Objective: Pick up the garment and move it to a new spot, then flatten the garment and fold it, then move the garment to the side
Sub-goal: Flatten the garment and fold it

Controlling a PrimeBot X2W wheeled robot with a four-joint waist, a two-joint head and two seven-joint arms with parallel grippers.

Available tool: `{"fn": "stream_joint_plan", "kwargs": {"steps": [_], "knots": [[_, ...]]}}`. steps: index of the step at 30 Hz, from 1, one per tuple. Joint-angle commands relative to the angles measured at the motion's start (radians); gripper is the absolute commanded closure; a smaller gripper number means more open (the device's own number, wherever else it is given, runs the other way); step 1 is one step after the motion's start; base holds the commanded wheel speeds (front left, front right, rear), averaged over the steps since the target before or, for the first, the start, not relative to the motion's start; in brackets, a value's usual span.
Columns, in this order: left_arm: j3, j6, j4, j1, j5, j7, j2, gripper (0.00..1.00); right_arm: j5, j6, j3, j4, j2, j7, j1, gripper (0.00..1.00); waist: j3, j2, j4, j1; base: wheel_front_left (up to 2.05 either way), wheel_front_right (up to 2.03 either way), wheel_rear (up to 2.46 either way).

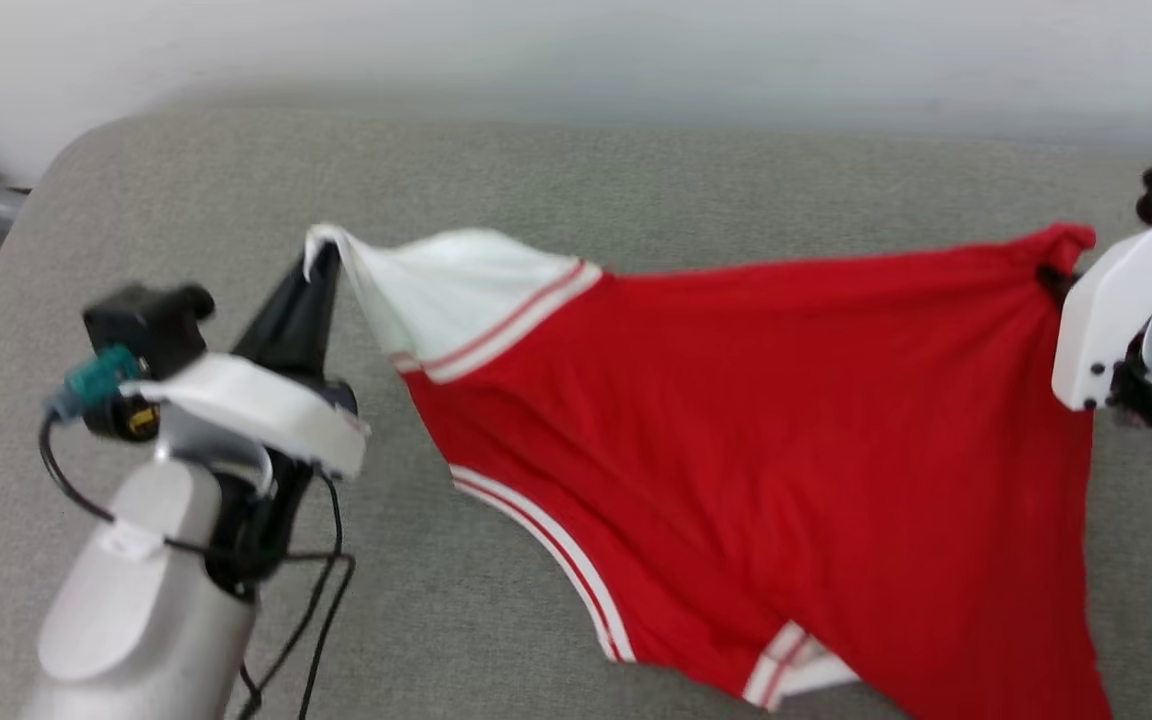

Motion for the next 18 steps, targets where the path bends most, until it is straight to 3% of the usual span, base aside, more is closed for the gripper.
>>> {"fn": "stream_joint_plan", "kwargs": {"steps": [1,8,18], "knots": [[0.008,-0.002,0.012,-0.040,-0.009,0.004,0.000,1.00,-0.016,-0.001,-0.010,-0.001,0.010,-0.027,-0.031,1.00,-0.015,0.0000,-0.021,-0.0001,0.00,0.00,0.00],[0.020,-0.009,0.142,-0.297,0.010,0.043,0.021,1.00,-0.108,-0.001,-0.037,0.012,0.043,-0.197,-0.178,1.00,-0.007,0.0000,-0.058,-0.0001,0.00,0.00,0.00],[0.028,-0.027,0.339,-0.701,0.069,0.017,0.064,1.00,-0.203,-0.001,-0.044,0.086,0.030,-0.379,-0.458,1.00,0.057,0.0000,-0.082,-0.0001,0.00,0.00,0.00]]}}
